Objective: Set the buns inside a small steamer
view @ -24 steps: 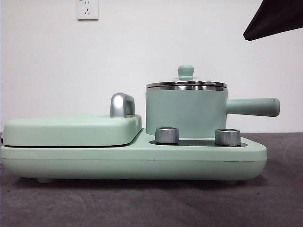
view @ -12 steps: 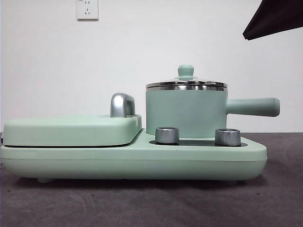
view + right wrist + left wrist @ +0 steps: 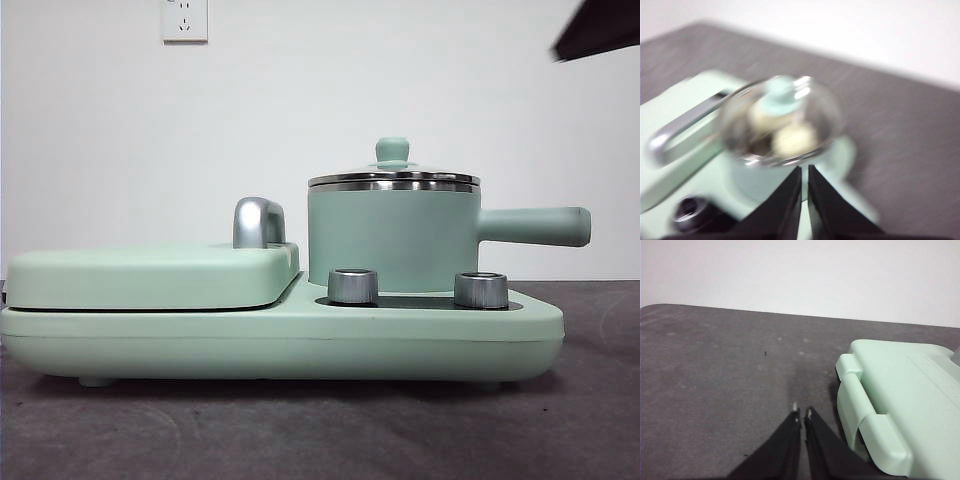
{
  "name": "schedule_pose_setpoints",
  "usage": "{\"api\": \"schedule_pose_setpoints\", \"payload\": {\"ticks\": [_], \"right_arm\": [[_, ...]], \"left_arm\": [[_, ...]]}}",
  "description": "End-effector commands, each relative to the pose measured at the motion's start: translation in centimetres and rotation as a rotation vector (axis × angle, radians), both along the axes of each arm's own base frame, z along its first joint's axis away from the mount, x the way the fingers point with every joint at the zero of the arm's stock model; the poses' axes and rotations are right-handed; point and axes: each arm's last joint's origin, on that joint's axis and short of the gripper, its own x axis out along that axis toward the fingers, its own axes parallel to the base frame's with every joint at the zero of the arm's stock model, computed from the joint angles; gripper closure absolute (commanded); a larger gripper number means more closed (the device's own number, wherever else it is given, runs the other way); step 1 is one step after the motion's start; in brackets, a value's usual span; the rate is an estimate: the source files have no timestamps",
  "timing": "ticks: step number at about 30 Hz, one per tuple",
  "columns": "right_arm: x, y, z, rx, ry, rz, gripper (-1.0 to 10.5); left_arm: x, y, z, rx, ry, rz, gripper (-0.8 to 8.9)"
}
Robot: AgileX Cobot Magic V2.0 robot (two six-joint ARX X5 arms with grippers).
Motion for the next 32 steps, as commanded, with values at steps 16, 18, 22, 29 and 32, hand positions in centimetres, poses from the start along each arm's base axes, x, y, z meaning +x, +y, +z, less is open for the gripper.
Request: {"api": "schedule_pose_setpoints", "payload": {"ticks": [16, 18, 22, 29, 32], "right_arm": [[-3.7, -4.6, -10.6, 0.034, -0.290, -0.321, 9.3], [-3.8, -4.7, -10.8, 0.036, -0.278, -0.350, 9.3], [-3.7, -5.0, -10.8, 0.034, -0.277, -0.382, 9.3], [-3.7, -5.1, -10.8, 0.033, -0.282, -0.392, 9.3], [-3.7, -5.1, -10.7, 0.036, -0.294, -0.392, 9.3]], "left_arm": [[0.1, 0.0, -0.5, 0.000, 0.004, 0.005, 7.94], [0.1, 0.0, -0.5, 0.000, 0.004, 0.005, 7.94], [0.1, 0.0, -0.5, 0.000, 0.004, 0.005, 7.94], [0.1, 0.0, -0.5, 0.000, 0.004, 0.005, 7.94], [0.1, 0.0, -0.5, 0.000, 0.004, 0.005, 7.94]]}}
